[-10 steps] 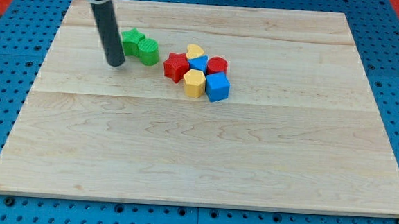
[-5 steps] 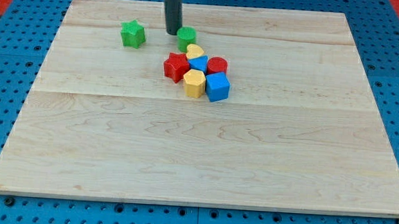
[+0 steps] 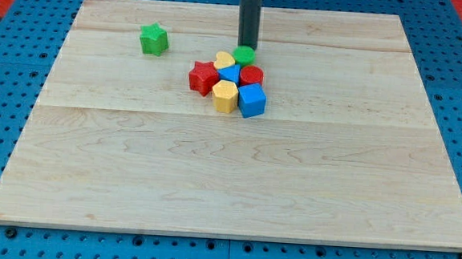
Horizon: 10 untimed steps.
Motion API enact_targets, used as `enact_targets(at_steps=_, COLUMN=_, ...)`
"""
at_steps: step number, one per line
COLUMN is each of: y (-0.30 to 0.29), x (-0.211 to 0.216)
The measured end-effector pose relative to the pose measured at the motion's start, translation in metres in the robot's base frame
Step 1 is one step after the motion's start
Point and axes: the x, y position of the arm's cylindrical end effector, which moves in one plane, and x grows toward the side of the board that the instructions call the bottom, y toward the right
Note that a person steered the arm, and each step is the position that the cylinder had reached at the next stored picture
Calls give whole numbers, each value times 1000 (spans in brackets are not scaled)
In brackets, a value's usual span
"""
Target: Push the green blocks into the group of blocks
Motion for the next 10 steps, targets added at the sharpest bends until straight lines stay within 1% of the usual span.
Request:
enact_targets(at_steps=1, y=20, x=27)
enact_targets(at_steps=2, y=6, x=-1)
enact_targets(at_steps=3, y=-35, x=-67)
enact_targets(at_steps=4, y=-176, x=-108)
enact_targets(at_steps=5, y=-217, x=-57)
enact_targets(at_steps=6, y=-133, x=-21)
enact_targets(at_steps=7, y=-141, x=-22)
enact_targets(at_steps=8, y=-104, x=10)
enact_targets(at_steps=9, y=-106, x=9)
enact_targets(at_steps=10, y=-125, x=-2)
